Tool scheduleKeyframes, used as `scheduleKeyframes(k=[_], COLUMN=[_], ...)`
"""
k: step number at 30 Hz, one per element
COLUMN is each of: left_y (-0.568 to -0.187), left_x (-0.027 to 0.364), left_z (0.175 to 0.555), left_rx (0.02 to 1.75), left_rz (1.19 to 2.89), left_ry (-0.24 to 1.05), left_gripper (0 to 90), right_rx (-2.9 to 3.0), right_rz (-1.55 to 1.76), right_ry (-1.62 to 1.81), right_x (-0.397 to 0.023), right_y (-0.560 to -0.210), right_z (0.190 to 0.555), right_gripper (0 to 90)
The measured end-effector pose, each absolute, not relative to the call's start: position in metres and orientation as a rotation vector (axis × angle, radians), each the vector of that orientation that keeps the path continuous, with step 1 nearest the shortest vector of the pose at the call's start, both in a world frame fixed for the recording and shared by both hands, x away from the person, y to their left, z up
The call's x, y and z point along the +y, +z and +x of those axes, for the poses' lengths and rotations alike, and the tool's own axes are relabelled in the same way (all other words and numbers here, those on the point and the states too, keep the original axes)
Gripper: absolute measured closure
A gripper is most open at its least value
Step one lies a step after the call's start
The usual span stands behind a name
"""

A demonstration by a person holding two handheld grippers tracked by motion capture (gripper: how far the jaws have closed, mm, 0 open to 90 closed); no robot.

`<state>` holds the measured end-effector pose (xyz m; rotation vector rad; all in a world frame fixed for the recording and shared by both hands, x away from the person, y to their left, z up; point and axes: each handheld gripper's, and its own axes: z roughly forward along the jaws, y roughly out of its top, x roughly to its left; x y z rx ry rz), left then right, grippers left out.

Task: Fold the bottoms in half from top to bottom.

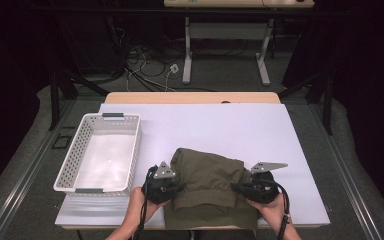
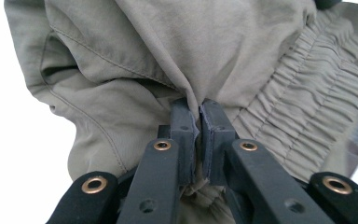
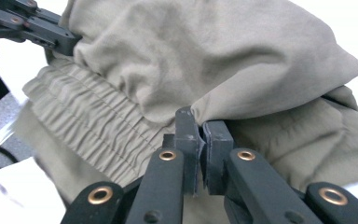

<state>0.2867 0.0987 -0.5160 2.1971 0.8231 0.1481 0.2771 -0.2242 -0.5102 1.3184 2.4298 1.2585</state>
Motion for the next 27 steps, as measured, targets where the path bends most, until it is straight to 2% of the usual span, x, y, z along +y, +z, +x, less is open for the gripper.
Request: scheduleKeyframes(k=[6, 8, 10, 12, 14, 17, 18, 25, 27], left_y=[-0.530, -0.533, -0.532, -0.527, -0.519, -0.513, -0.514, -0.533, -0.533], left_x=[0.094, 0.094, 0.094, 0.095, 0.095, 0.093, 0.091, 0.085, 0.087], left_z=[0.287, 0.291, 0.292, 0.295, 0.297, 0.300, 0.301, 0.306, 0.306], left_rx=[0.812, 0.823, 0.823, 0.826, 0.841, 0.843, 0.840, 0.835, 0.829], left_rz=[2.318, 2.317, 2.317, 2.314, 2.279, 2.232, 2.226, 2.247, 2.250], left_ry=[0.096, 0.080, 0.089, 0.111, 0.128, 0.161, 0.155, 0.166, 0.165], left_gripper=[82.9, 80.5, 71.2, 53.5, 39.1, 34.5, 34.9, 64.6, 69.9], right_rx=[2.562, 2.580, 2.555, 2.522, 2.487, 2.457, 2.446, 2.312, 2.311], right_rz=[1.298, 1.315, 1.335, 1.363, 1.334, 1.281, 1.272, 1.257, 1.260], right_ry=[1.073, 1.000, 1.003, 1.028, 1.048, 1.039, 1.036, 0.890, 0.868], right_x=[-0.219, -0.215, -0.218, -0.224, -0.230, -0.234, -0.236, -0.254, -0.254], right_y=[-0.518, -0.529, -0.529, -0.525, -0.518, -0.510, -0.507, -0.508, -0.512], right_z=[0.273, 0.277, 0.281, 0.282, 0.281, 0.281, 0.281, 0.303, 0.312], right_gripper=[85.7, 75.7, 61.1, 52.0, 50.0, 49.0, 49.4, 55.7, 57.5])
